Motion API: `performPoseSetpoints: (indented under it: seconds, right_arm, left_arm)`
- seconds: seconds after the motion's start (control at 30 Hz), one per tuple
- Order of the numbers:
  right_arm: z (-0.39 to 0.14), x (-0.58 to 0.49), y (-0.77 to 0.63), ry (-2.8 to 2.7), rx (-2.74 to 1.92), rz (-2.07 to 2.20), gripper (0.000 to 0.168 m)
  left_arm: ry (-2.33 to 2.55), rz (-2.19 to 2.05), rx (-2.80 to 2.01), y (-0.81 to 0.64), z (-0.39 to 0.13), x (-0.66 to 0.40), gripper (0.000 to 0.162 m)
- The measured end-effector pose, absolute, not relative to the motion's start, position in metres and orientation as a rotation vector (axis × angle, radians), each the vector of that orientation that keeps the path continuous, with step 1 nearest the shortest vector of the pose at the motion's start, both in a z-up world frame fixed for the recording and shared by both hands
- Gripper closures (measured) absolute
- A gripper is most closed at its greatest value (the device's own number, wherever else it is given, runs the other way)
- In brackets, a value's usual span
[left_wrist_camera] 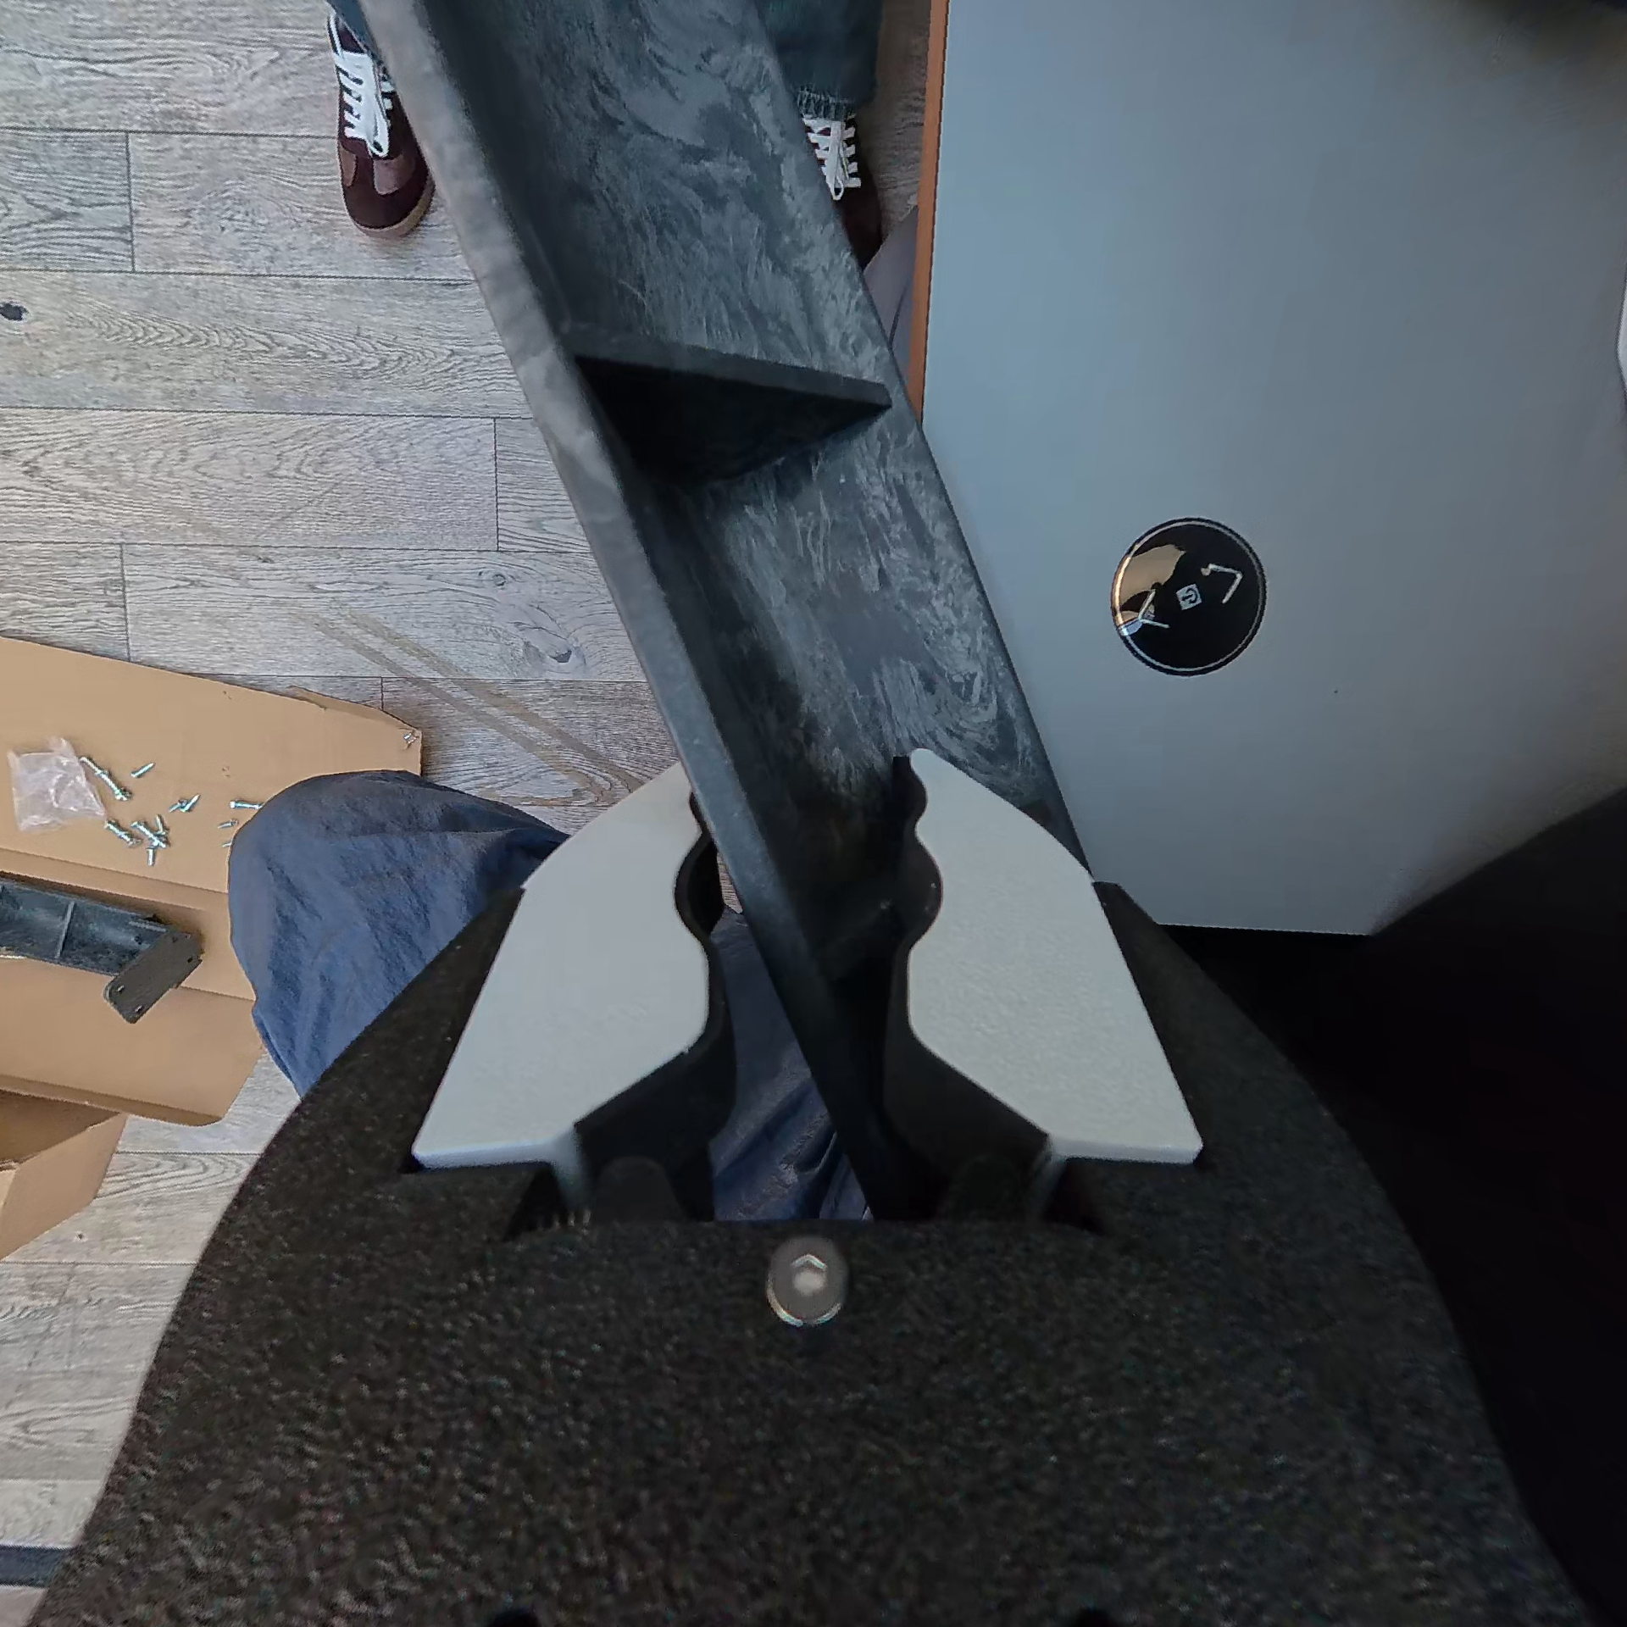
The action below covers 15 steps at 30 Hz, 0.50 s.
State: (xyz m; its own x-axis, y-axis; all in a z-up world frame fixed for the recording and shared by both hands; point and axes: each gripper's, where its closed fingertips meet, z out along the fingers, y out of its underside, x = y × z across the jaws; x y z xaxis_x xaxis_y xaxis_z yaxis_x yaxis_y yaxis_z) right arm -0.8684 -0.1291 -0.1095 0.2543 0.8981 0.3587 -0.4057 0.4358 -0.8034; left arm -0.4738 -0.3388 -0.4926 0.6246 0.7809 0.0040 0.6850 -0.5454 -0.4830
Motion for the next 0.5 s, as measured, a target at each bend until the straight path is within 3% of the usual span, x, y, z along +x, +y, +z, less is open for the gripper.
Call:
performPoseSetpoints:
  seconds: [0.5]
  right_arm:
    - [-0.101,-0.859,-0.13,-0.861,-0.599,0.999,0.152]
  left_arm:
    - [-1.16,0.295,-2.404,-0.339,-0.493,-0.474,0.124]
